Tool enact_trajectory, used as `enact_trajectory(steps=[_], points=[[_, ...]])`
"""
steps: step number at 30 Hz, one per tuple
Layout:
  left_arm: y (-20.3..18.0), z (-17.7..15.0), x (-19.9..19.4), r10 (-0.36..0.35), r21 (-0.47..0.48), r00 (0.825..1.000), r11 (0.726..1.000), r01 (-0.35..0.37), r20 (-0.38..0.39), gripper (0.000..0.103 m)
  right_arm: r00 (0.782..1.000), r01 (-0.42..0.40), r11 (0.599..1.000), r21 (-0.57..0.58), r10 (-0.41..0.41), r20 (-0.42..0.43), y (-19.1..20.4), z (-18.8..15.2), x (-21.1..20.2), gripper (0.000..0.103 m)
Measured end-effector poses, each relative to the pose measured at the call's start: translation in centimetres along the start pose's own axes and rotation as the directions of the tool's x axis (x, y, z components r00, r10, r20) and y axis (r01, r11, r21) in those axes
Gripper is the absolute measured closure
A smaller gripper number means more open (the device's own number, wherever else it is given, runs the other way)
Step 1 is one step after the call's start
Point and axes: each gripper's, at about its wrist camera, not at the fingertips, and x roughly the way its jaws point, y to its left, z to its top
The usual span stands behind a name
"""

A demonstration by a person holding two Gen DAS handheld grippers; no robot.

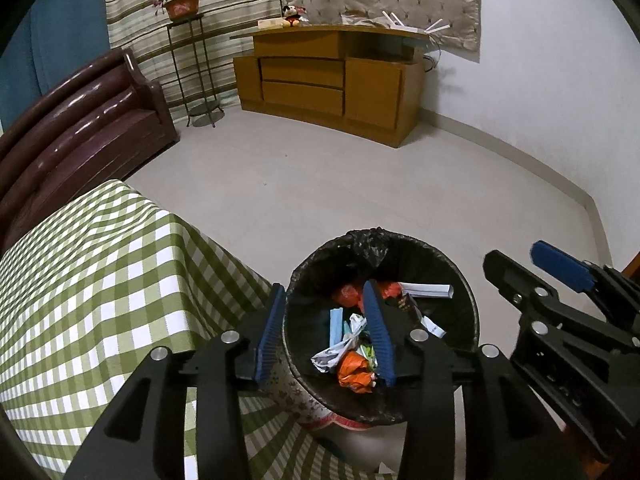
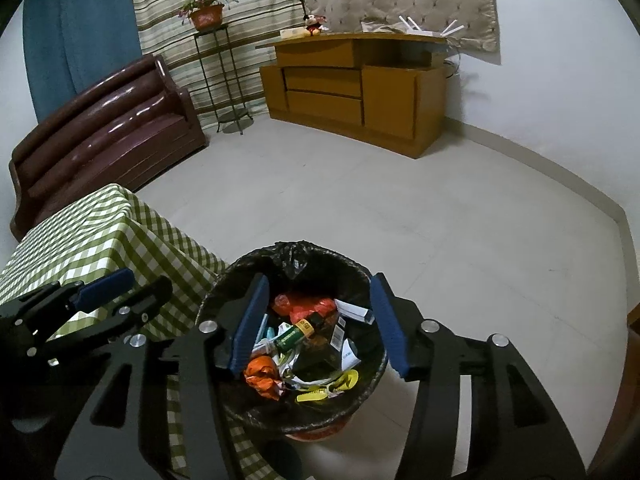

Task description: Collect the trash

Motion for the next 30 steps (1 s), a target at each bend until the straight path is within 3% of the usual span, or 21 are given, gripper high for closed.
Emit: enact_trajectory(steps=[8,23,30], points=[[0.3,0.0,-0.5,0.012,-0.009,1.0,1.0,-0.012,0.02,0.049,0.994,0.093,0.995,0.025,-0.094,0.062,-0.7,-0.7,-1.6,0.028],[1.9,-1.9,-5.1,0.034,-0.046,0.996,0.998,-0.031,0.08,0.031,0.993,0.097,0.995,0.019,-0.098,0.068,0.4,-2.3,-5.1,0.022],[2.9,-3.2,-8.5,0.081,-0.071,0.989,0.995,-0.073,0.124,0.026,0.993,0.079,0.997,0.0,-0.079,0.083,1.6,-2.6,-7.9,0.021]])
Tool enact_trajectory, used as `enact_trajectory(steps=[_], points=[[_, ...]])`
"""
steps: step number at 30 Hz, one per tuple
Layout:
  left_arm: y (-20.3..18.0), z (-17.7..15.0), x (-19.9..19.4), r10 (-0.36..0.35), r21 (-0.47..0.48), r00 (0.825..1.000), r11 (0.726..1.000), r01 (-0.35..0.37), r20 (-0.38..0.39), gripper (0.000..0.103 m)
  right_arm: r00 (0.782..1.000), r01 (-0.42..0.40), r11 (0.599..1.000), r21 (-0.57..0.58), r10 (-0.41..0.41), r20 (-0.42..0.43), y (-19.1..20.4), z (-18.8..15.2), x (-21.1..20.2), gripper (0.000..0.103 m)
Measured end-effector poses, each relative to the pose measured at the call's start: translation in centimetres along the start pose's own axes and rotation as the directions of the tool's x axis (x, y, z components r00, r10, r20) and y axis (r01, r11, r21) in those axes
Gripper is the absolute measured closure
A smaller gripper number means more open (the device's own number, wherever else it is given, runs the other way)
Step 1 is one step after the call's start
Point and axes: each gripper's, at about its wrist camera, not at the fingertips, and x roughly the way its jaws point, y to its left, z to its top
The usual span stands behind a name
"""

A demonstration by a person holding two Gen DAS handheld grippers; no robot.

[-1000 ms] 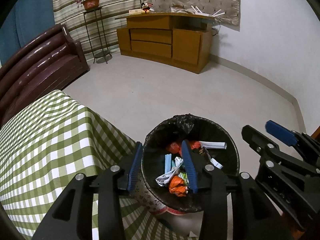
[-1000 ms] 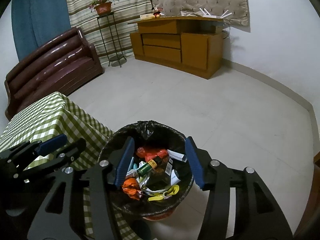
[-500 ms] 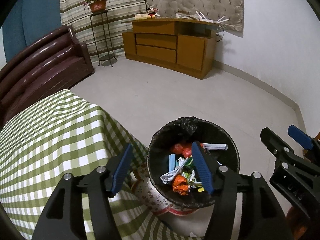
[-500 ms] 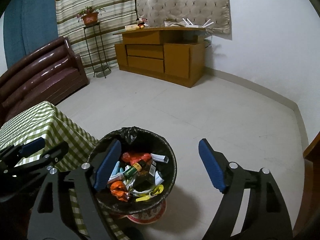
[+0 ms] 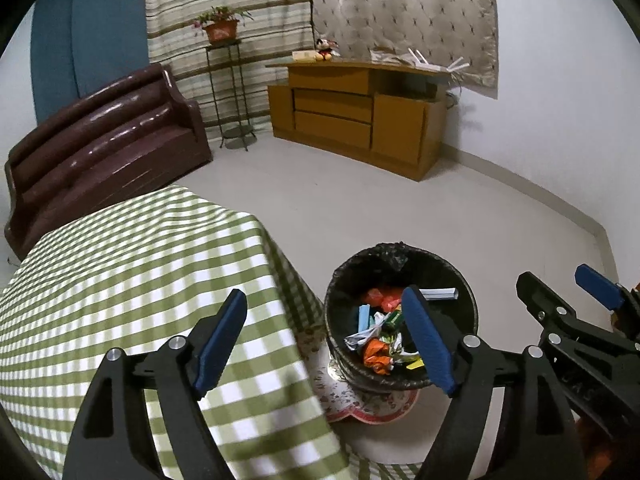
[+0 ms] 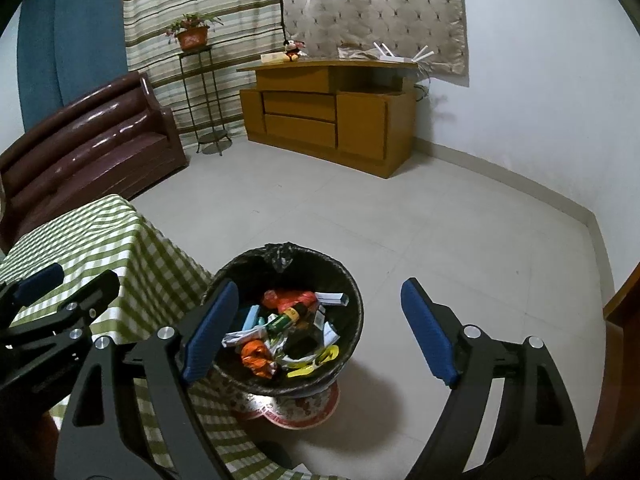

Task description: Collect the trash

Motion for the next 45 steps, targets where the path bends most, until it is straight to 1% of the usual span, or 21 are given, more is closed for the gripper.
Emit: enact_trajectory(steps=[2,7,12,19,27,45], points=[[0.5,-0.2,-0.8,0.001,-0.014,1.0,1.0,-0.001,0.01,0.025,1.0,-0.005,1.0,-0.004,0.005,0.005,0.3,0.0,-0.7,0.021],[1.2,-0.4,-2.7,0.038,-0.023,0.999,0.999,-0.037,0.037,0.022,1.0,-0.008,1.0,-0.026,0.009,0.019,1.0,-0.2,-2.4,0.021],[2.2,-0.8,-4.6,0.058,-0.042,0.996,0.998,-0.056,0.065,0.022,0.999,-0.016,0.999,-0.032,0.017,0.031,1.5,-0.4,-4.3,0.021],[2.9,-1.8,-6.5,0.072,-0.061,0.994,0.996,-0.067,0.083,0.021,0.998,-0.014,0.999,-0.031,0.016,0.055,1.4,-0.5,-6.3,0.021],[3.0,-2.4,-7.2,0.071,-0.073,0.994,0.995,-0.065,0.087,0.021,0.997,-0.013,0.999,-0.033,0.016,0.069,1.4,-0.9,-7.3,0.021],[2.6,-2.7,-7.6,0.066,-0.079,0.994,0.995,-0.059,0.083,0.021,0.998,-0.016,0.999,-0.034,0.018,0.068,1.8,-1.1,-7.3,0.021]])
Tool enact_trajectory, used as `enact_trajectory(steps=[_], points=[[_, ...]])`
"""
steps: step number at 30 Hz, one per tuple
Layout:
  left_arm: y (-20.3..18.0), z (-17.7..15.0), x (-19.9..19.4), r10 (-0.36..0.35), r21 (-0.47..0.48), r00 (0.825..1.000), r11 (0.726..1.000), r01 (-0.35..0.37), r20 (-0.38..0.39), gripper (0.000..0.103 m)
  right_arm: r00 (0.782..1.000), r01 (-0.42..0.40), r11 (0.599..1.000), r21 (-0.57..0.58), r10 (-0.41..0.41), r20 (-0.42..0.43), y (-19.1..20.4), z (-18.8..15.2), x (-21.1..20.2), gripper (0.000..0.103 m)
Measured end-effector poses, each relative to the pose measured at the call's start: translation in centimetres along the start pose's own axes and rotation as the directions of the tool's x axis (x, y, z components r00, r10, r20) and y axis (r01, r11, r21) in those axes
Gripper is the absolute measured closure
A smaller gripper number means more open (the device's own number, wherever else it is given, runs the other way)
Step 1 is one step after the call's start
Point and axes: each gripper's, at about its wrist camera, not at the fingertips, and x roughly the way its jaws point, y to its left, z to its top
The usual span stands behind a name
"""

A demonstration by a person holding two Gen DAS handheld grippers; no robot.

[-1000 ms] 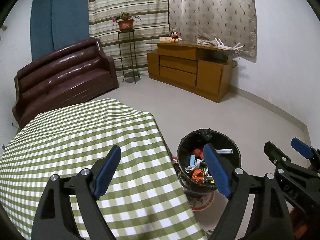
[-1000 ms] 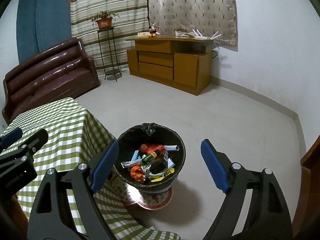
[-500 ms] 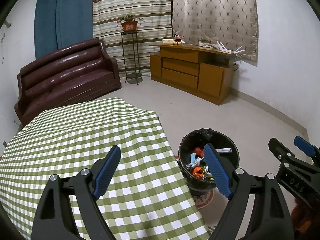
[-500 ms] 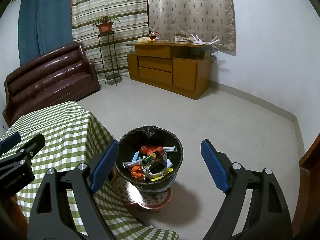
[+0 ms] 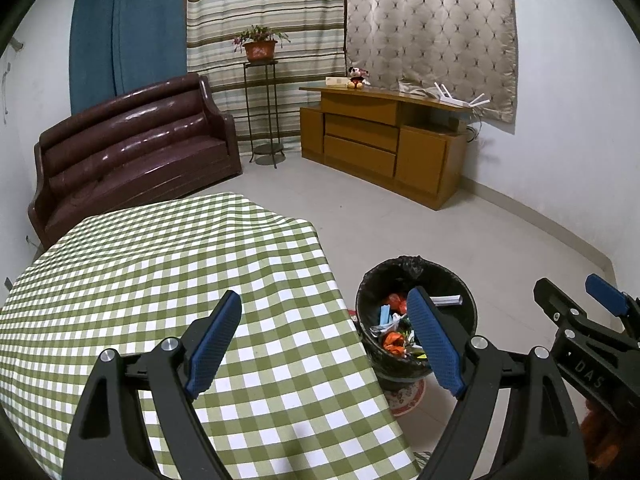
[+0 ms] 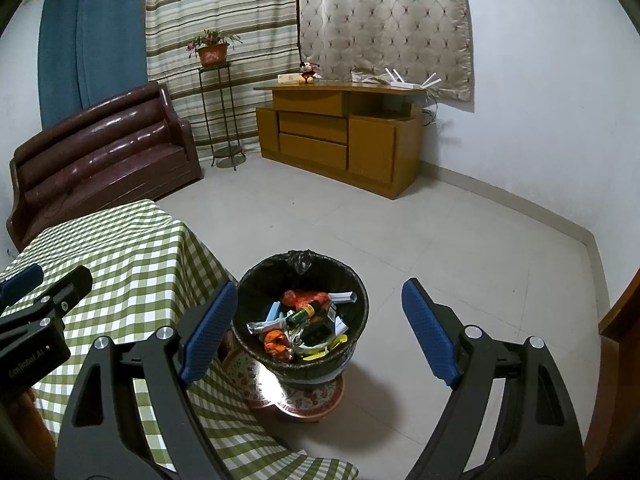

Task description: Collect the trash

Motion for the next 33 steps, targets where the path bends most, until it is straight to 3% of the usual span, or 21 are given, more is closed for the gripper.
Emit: enact_trajectory(steps=[33], points=[[-0.04,-0.23,0.21,-0.004,-0.01,1.0,1.0,0.004,-0.01,0.021,1.0,0.001,1.0,-0.003,-0.001,-0.002,0.09,0.03,-0.03,0.021]])
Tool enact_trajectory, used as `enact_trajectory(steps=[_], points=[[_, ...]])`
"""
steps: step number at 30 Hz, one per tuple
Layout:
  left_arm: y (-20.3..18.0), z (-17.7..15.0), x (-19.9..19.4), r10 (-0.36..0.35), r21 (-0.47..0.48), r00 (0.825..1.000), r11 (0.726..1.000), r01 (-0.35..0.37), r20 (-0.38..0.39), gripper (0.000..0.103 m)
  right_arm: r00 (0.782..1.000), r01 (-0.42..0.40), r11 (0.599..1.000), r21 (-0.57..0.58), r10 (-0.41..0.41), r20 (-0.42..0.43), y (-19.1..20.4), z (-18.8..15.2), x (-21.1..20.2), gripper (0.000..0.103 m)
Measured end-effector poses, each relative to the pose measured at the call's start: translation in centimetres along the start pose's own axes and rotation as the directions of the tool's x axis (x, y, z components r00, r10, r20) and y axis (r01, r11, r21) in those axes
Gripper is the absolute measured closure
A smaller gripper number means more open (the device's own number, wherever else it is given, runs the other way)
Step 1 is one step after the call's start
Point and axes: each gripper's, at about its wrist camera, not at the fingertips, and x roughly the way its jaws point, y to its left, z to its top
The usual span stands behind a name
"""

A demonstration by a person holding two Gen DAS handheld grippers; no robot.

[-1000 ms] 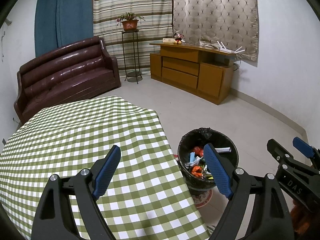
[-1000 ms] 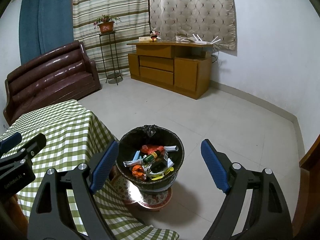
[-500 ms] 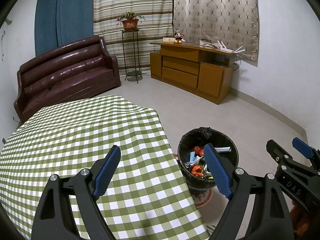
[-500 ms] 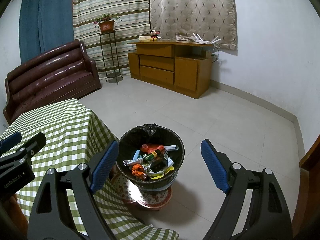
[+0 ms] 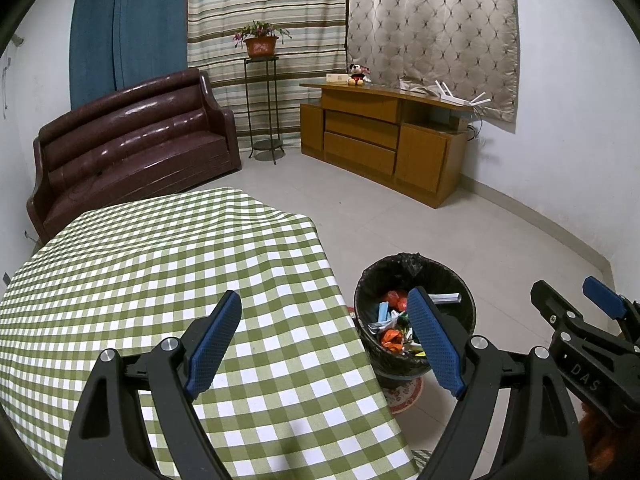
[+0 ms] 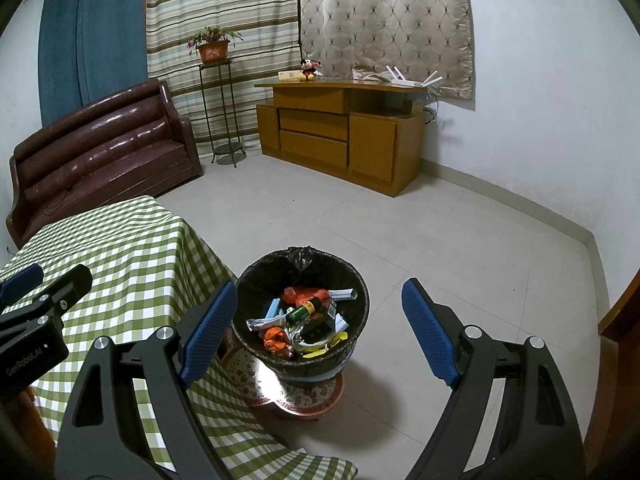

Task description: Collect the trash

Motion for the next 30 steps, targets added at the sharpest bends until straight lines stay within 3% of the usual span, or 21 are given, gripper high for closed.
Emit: enact_trajectory(steps=[30], points=[[-0.09,0.06,0.43,-0.004,-0.01,1.0,1.0,0.004,-0.003,0.021,1.0,0.0,1.0,-0.002,0.0,-0.005,0.2,-0.04,0.03,0.021]])
